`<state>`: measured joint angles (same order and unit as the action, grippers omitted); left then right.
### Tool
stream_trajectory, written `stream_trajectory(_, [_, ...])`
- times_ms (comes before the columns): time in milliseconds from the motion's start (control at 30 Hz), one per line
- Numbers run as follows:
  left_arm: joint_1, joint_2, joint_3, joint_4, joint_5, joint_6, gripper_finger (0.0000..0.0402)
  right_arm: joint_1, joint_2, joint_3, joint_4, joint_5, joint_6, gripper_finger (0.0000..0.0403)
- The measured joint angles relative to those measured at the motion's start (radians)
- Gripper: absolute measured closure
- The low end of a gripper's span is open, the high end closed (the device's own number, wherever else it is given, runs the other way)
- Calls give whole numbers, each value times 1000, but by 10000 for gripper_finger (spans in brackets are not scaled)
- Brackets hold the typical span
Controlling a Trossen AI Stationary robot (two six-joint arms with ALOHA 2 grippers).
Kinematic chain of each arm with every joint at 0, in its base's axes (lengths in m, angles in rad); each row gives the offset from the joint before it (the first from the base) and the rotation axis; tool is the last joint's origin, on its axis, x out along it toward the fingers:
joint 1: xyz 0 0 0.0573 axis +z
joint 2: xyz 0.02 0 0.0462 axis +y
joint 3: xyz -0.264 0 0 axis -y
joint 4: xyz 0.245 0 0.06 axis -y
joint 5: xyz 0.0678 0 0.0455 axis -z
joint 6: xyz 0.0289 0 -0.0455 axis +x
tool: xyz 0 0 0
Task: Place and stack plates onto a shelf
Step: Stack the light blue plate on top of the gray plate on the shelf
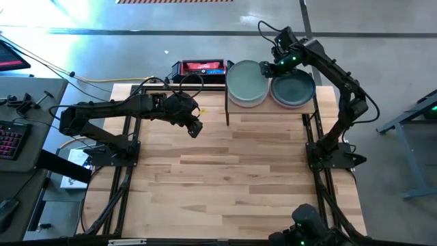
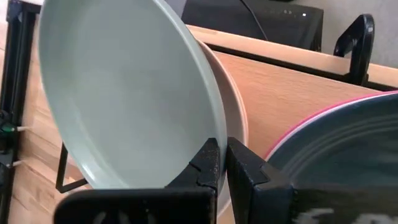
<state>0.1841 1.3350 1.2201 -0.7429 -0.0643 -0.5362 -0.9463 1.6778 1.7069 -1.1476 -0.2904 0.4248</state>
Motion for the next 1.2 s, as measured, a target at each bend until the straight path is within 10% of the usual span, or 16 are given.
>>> stream_trajectory(1200, [0, 0, 0, 0, 0, 36, 289, 18, 3, 0, -129, -33, -64, 308])
